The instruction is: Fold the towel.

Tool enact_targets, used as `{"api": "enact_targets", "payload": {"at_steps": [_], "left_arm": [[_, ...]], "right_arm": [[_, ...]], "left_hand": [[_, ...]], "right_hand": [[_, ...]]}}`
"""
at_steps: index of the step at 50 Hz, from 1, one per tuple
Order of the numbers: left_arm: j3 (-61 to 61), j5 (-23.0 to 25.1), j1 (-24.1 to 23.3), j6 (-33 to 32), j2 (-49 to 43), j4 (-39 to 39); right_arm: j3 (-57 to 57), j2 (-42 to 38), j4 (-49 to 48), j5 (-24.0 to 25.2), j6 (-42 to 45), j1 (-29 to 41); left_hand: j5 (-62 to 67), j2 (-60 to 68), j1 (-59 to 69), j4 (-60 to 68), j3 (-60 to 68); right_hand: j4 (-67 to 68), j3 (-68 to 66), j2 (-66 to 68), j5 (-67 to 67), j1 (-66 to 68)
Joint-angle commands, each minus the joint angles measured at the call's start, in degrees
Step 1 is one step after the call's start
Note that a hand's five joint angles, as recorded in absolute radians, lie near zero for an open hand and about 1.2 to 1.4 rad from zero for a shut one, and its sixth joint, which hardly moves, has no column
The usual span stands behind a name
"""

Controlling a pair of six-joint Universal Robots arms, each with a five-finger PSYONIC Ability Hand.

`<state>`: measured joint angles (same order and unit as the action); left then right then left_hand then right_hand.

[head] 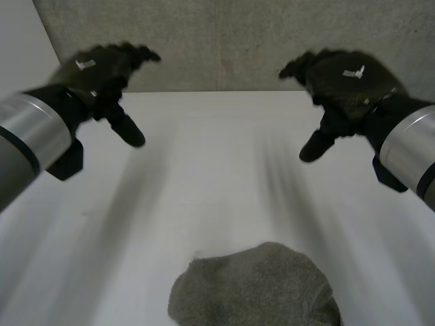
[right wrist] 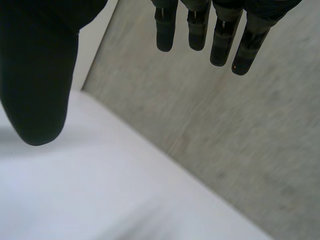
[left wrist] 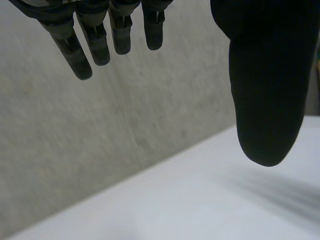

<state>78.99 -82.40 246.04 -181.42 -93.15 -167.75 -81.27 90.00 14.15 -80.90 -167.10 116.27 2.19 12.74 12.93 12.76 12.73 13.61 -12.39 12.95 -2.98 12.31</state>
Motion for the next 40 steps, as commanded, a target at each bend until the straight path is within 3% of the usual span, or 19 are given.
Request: {"api": "enact_targets", "payload": {"at_steps": [1, 3, 7, 16, 24, 28, 36, 39, 40], "left_arm": [[2.5, 0.8, -1.4, -0.1, -6.2, 5.4], [5.4, 1.0, -4.2, -0.6, -8.2, 10.9], [11.2, 1.1, -5.3, -2.0, -8.6, 13.8], [24.8, 0.9, -6.0, -4.4, -8.5, 2.0], [25.0, 0.7, -11.3, -3.8, -11.3, 0.2], [24.6, 0.7, -12.4, -3.7, -12.4, -0.1], [23.6, 0.1, -14.2, -3.1, -14.5, -5.7], [23.5, 0.2, -14.2, -1.8, -15.2, -7.0], [23.4, 0.3, -14.3, -1.1, -15.3, -7.6]], "right_arm": [[-0.6, -3.9, 9.9, 0.7, 2.1, -0.4], [-1.3, -4.8, 12.0, 0.8, 2.2, -0.4], [-6.4, -6.2, 15.8, 2.8, 4.1, -0.5], [-17.1, -6.4, 15.1, 5.2, 7.2, -1.7], [-23.2, -6.5, 9.1, 5.4, 7.2, -3.2], [-24.4, -6.5, 7.9, 5.2, 7.1, -3.3], [-24.9, -6.4, 7.8, 5.7, 7.1, -3.5], [-25.3, -6.4, 7.6, 5.8, 7.3, -3.3], [-25.3, -6.4, 7.6, 5.8, 7.3, -3.3]], "left_hand": [[7.4, 6.9, 6.7, 6.9, 6.9], [7.6, 7.1, 6.9, 7.0, 7.1], [6.1, 5.6, 5.4, 5.5, 5.6], [4.6, 4.0, 3.8, 4.0, 4.0], [6.9, 6.4, 6.2, 6.4, 6.4], [7.3, 6.7, 6.5, 6.7, 6.7], [18.0, 17.5, 17.3, 17.5, 17.5], [29.0, 28.4, 28.2, 28.4, 28.4], [38.6, 38.1, 37.9, 38.1, 38.1]], "right_hand": [[-3.6, 2.4, -2.9, 3.0, -2.3], [-3.6, 2.4, -2.9, 3.0, -2.3], [-0.4, -0.9, 0.3, -0.3, 0.9], [2.7, -3.9, 3.4, -3.3, 4.0], [7.6, -8.8, 8.2, -8.2, 8.9], [19.1, -20.4, 19.8, -19.8, 20.4], [33.9, -35.2, 34.6, -34.6, 35.2], [41.2, -42.4, 41.8, -41.8, 42.5], [41.2, -42.4, 41.9, -41.8, 42.5]]}}
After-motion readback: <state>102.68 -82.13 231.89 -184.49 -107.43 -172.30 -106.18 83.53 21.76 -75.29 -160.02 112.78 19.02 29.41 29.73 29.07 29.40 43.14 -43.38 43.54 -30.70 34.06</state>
